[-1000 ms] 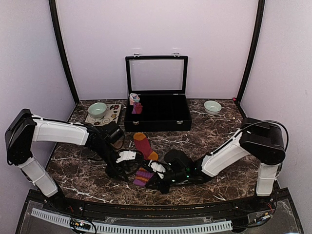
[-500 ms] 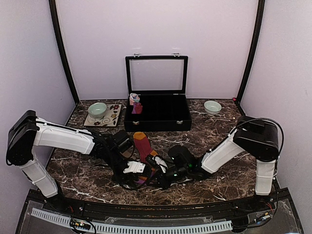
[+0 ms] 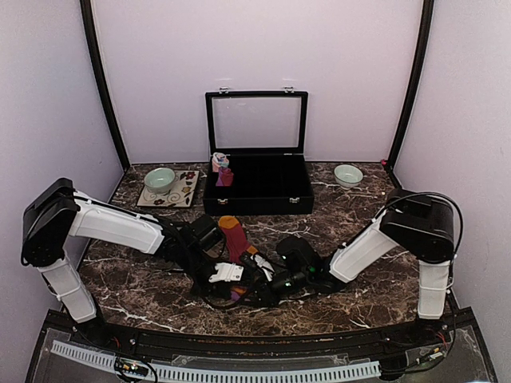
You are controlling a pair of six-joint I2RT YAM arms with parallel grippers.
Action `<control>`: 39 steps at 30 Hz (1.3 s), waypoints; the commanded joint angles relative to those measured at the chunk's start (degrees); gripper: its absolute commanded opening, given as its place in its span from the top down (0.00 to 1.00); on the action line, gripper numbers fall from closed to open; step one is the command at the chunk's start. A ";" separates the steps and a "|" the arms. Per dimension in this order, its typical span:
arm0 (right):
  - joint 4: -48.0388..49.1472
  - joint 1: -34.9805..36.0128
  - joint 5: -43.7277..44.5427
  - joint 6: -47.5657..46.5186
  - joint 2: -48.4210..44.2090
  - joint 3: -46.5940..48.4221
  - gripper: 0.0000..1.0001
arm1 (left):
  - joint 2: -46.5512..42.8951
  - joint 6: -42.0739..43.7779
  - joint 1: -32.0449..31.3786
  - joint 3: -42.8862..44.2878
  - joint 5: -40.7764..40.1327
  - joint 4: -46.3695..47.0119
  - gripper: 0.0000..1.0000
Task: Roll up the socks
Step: Roll the sock at the center of the board.
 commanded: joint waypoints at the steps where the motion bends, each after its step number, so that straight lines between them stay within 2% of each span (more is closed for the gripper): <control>1: -5.43 -0.61 6.02 0.86 0.40 -4.92 0.73 | 2.70 -1.03 0.02 0.24 -1.39 -0.52 1.00; 5: -5.98 -0.69 8.10 -1.06 -2.55 -5.46 0.70 | 4.21 -0.81 0.64 1.64 0.47 -4.03 1.00; 11: -8.82 -0.70 6.50 -1.89 0.17 -3.04 0.77 | 2.08 0.55 0.75 1.70 1.51 -7.28 0.87; 14: -9.23 -0.70 5.60 -1.58 1.66 -2.40 0.83 | 1.09 1.55 0.78 1.39 1.99 -8.53 0.89; 18: -5.38 -0.74 6.85 -0.24 0.23 -4.71 0.80 | 3.05 0.58 0.81 2.17 2.87 -8.98 0.91; 21: -6.12 -0.70 7.38 -0.57 0.04 -4.02 0.80 | 3.77 -0.10 0.90 2.26 1.96 -7.96 0.84; 30: -14.55 -0.70 6.08 -2.60 3.86 0.16 0.94 | -1.04 -0.57 0.98 1.02 -0.76 -7.19 0.57; 39: -16.25 -0.70 2.71 1.76 5.08 -0.78 1.00 | -6.55 -1.01 1.06 0.26 -4.03 -5.04 0.53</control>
